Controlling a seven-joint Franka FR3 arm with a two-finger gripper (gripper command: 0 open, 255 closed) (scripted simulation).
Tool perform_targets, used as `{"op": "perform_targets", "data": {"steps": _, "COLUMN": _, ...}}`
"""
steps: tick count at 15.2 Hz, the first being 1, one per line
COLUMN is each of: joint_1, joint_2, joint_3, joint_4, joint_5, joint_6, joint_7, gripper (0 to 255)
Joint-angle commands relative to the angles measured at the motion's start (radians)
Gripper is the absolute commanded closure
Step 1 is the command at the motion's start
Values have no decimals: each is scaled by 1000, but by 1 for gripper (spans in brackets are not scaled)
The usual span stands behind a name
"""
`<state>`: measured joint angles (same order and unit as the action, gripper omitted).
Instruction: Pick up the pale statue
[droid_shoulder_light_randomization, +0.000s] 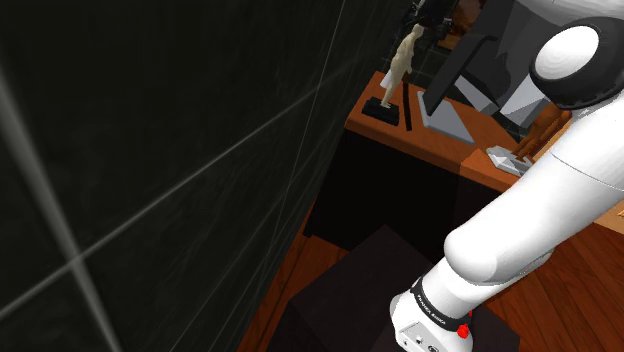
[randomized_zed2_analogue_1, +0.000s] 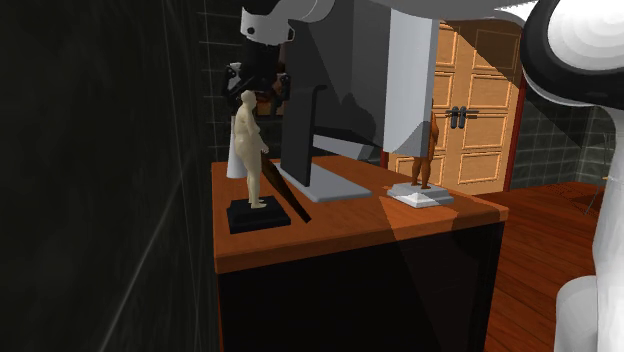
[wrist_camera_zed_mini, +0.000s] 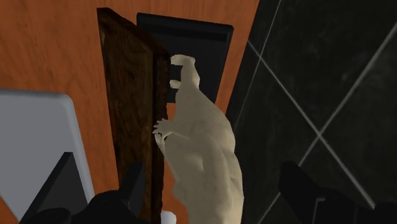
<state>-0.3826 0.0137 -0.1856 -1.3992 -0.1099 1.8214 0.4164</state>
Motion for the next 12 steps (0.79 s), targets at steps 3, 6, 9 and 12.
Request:
{"op": "perform_targets", "data": {"steps": 3, "joint_1": -3, "joint_2": -10, "joint_3": -3, "joint_4": -57, "joint_5": -6, "joint_6": 52, "joint_7": 12, "gripper": 0}}
{"op": "perform_targets", "data": {"steps": 6, "joint_1": -2, "joint_2": -27, "joint_3": -2, "joint_4": -120, "joint_5": -11, "joint_6": 97, "joint_7": 19, "gripper": 0}}
{"op": "perform_targets", "data": {"steps": 9, "joint_1": -2, "joint_2": -34, "joint_3": -2, "joint_4": -135, "joint_5": -13, "joint_6": 106, "joint_7": 20, "gripper": 255}}
{"op": "perform_targets", "data": {"steps": 12, "joint_1": -2, "joint_2": -34, "joint_3": -2, "joint_4": -135, "joint_5": -13, "joint_6": 105, "joint_7": 20, "gripper": 255}}
